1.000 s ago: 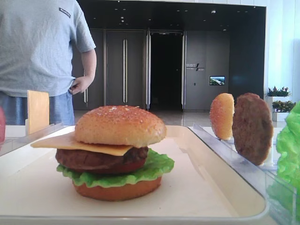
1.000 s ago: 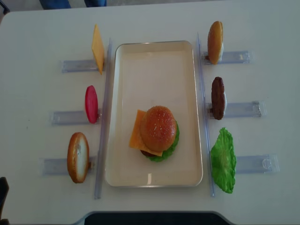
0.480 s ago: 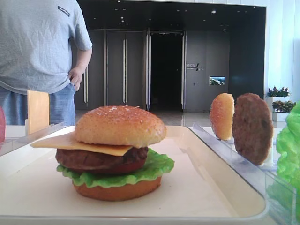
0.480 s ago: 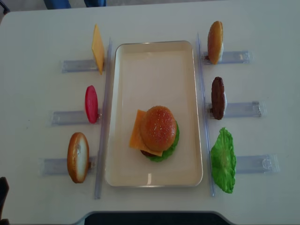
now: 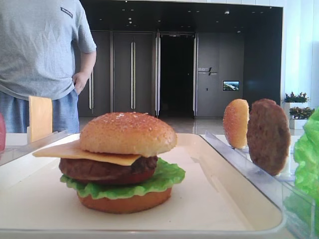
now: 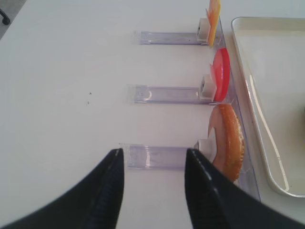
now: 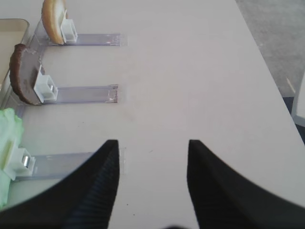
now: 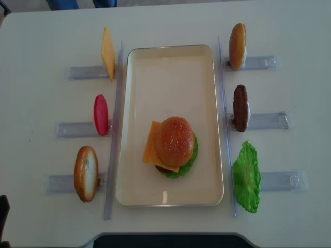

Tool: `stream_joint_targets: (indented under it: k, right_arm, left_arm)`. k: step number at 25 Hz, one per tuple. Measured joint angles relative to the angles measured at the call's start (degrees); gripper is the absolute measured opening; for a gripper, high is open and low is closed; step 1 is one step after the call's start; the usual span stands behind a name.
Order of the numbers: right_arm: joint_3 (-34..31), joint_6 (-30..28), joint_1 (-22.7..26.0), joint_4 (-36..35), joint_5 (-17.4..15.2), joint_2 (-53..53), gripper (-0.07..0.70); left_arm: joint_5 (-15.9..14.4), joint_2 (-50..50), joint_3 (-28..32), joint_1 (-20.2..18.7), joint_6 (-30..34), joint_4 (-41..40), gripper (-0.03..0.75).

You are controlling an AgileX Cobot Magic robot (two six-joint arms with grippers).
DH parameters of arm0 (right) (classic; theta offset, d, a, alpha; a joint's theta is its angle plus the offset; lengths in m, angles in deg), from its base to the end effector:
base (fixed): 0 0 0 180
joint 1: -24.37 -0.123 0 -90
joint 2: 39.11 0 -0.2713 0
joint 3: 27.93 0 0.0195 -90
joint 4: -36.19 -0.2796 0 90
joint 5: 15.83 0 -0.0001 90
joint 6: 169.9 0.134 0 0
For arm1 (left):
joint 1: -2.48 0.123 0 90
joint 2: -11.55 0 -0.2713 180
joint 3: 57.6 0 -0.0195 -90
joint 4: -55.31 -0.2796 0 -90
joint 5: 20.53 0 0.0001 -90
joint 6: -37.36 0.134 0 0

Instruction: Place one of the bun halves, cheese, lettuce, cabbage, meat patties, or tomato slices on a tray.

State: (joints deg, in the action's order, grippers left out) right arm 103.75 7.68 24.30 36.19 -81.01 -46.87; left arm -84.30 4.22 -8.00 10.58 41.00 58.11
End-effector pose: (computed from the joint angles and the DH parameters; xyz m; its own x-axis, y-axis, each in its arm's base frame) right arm 0.0668 0.0001 0.2622 -0.5184 -0.0429 -0.8541 -0.0231 0.9991 -0.0361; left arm 0.0698 0.0040 0.2581 -0.5089 -0.0301 -0.8603 -0.0822 0.9965 0.0137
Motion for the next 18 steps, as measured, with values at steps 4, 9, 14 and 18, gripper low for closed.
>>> stream_joint_targets:
  k: [4, 9, 14, 18]
  right_arm:
    - [0.00, 0.00, 0.00, 0.00, 0.00, 0.00, 0.348]
    - [0.00, 0.00, 0.00, 0.00, 0.00, 0.00, 0.348]
    - [0.00, 0.00, 0.00, 0.00, 0.00, 0.00, 0.348]
    - [0.00, 0.00, 0.00, 0.00, 0.00, 0.00, 0.348]
  left_arm:
    - [0.00, 0.00, 0.00, 0.00, 0.00, 0.00, 0.327]
    - [0.00, 0.00, 0.00, 0.00, 0.00, 0.00, 0.327]
    - [0.00, 0.00, 0.00, 0.00, 0.00, 0.00, 0.327]
    - [0.00, 0.00, 0.00, 0.00, 0.00, 0.00, 0.327]
